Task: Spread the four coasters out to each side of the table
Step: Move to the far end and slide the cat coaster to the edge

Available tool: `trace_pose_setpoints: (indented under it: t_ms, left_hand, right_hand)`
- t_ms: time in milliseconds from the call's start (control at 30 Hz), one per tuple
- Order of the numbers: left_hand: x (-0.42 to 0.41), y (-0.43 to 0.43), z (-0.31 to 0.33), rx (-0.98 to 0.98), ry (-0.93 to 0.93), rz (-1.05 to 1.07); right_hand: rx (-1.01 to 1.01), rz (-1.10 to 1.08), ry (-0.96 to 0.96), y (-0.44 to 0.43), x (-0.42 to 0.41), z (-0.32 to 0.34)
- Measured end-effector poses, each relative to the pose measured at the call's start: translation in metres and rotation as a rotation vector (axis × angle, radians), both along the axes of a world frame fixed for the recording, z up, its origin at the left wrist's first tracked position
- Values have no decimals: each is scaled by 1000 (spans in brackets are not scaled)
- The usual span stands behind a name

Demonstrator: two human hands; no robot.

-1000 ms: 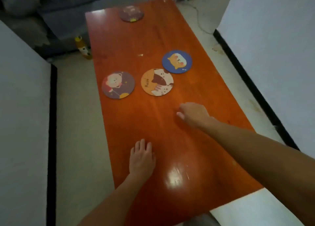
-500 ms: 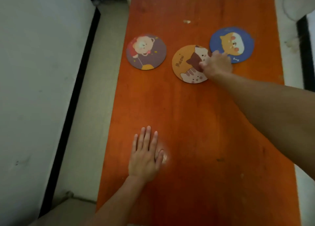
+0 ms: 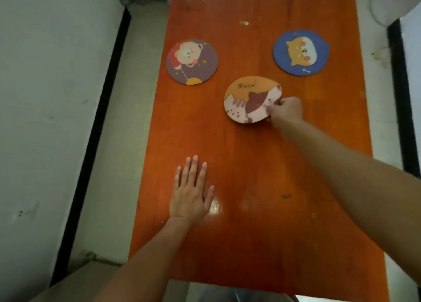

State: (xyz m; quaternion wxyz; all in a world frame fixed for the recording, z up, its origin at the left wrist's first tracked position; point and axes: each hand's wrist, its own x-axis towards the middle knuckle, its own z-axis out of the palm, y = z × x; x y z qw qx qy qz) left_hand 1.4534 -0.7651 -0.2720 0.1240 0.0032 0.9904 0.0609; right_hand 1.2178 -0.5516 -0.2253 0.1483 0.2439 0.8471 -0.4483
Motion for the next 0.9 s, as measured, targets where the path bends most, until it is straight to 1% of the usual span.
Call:
trace_pose_setpoints:
  t_ms: [133, 300, 400, 567, 633, 900]
  left_hand:
    - [0, -1, -1, -3, 25, 1]
    - [0, -2, -5, 24, 70, 7]
    - [-1, -1, -8, 47, 102, 13]
    - [0, -2, -12, 45, 134, 14]
    - [-1, -3, -13, 60, 141, 13]
    - [0, -3, -14, 69, 171, 10]
  right_hand:
    - [-161, -31, -85, -1, 103, -3]
    - [-208, 38, -173, 6, 220, 0]
    - [-206, 73, -193, 11, 266, 0]
    - [-52, 226, -198, 26, 295, -2]
    - [-27, 271, -207, 31, 300, -3]
    - [207, 485, -243, 38, 298, -4]
